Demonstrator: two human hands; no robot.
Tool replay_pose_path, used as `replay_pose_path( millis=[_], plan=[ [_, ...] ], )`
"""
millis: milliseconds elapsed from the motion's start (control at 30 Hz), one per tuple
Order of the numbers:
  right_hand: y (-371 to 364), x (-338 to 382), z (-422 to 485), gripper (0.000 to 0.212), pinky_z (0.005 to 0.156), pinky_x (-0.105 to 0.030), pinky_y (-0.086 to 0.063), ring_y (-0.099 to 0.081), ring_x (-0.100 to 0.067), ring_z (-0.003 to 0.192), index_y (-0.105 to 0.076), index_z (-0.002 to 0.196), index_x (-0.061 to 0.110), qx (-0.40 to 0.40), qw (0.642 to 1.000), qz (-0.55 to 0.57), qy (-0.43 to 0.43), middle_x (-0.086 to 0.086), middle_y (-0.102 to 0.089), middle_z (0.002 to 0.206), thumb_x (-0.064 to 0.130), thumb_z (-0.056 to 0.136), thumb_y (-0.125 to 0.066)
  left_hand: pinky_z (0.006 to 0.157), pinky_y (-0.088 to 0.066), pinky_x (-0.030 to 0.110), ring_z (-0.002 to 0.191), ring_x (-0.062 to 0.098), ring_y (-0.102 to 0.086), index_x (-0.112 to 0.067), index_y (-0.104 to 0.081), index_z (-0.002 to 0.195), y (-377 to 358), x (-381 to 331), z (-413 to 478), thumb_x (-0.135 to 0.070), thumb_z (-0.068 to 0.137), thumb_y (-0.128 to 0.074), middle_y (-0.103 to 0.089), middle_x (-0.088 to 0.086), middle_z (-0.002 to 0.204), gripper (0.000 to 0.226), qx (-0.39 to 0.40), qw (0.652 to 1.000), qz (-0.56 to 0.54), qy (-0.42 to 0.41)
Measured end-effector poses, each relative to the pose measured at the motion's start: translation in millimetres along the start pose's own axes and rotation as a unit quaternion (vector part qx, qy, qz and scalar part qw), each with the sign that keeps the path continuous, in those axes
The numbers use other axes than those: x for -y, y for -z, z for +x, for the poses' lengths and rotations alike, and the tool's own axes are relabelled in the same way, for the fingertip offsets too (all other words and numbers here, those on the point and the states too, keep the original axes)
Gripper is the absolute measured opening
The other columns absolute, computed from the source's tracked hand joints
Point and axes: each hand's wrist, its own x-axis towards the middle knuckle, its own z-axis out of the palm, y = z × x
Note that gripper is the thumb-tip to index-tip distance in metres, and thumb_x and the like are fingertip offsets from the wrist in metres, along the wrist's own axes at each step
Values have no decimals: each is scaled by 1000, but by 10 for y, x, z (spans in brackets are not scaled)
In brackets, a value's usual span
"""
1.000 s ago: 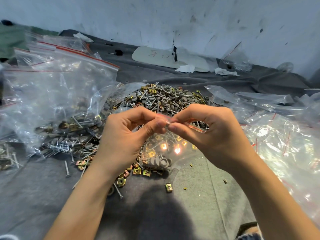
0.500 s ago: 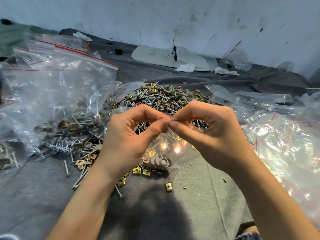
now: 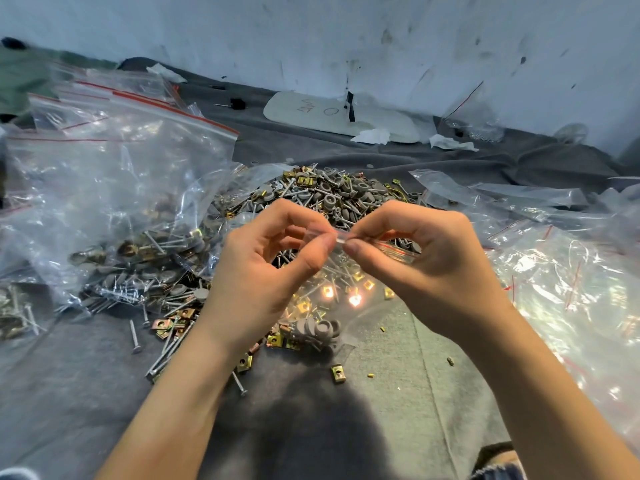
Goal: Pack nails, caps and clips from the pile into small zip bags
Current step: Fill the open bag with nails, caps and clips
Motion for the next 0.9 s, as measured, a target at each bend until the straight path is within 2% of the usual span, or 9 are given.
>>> replay_pose_path(
  millis=[133, 267, 433, 567, 633, 733, 900],
  plan=[
    [-4, -6, 5, 7, 65, -19, -48, -60, -4, 69, -70, 81, 12, 11, 1000, 15, -11, 11, -65, 74, 18, 79, -70, 78, -47, 16, 93, 4, -60, -33, -67, 80, 20, 11, 16, -30, 80, -67, -59, -17, 97, 3, -5, 1000, -8, -1],
    [21, -24, 4, 5, 61, -17, -43, -58, -3, 65, -69, 79, 15, 26, 999, 31, -31, 11, -63, 69, 18, 80, -72, 77, -47, 15, 96, 2, -58, -22, -64, 83, 13, 33, 12, -28, 82, -64, -56, -14, 104, 6, -22, 1000, -9, 0],
    [12, -11, 2, 7, 66, -24, -50, -63, -8, 72, -71, 81, 10, 30, 1000, 4, -5, 6, -68, 75, 17, 81, -70, 80, -50, 20, 101, 6, -62, -22, -68, 85, 2, 29, 7, -32, 80, -65, -61, -14, 110, 11, 10, 1000, -2, 21],
    [35, -28, 3, 4, 57, -10, -40, -59, 0, 61, -72, 80, 17, 41, 997, 46, -42, 15, -64, 66, 19, 80, -75, 84, -53, 25, 104, 12, -63, -13, -69, 85, 12, 38, 8, -31, 81, -65, -59, -12, 112, 18, -5, 1000, 8, 13],
    [69, -47, 3, 3, 55, -9, -37, -56, 1, 57, -72, 78, 19, 47, 996, 56, -54, 14, -63, 62, 19, 80, -75, 82, -53, 25, 102, 14, -64, -9, -68, 85, 6, 46, 4, -30, 81, -66, -59, -12, 113, 22, -15, 1000, 3, 16],
    [70, -46, -4, 7, 56, -13, -39, -56, -1, 59, -71, 76, 19, 44, 997, 46, -36, 13, -63, 63, 17, 82, -74, 79, -53, 22, 95, 9, -66, -8, -67, 85, -8, 43, 0, -32, 79, -66, -60, -13, 115, 24, -12, 1000, -9, 25],
    [34, -25, -3, 3, 55, -7, -37, -56, 2, 58, -71, 79, 21, 35, 999, 33, -21, 20, -61, 62, 22, 79, -74, 79, -51, 17, 92, 3, -65, -15, -65, 83, -1, 47, 7, -24, 79, -67, -60, -5, 119, 10, -15, 1000, -26, 8]
  ],
)
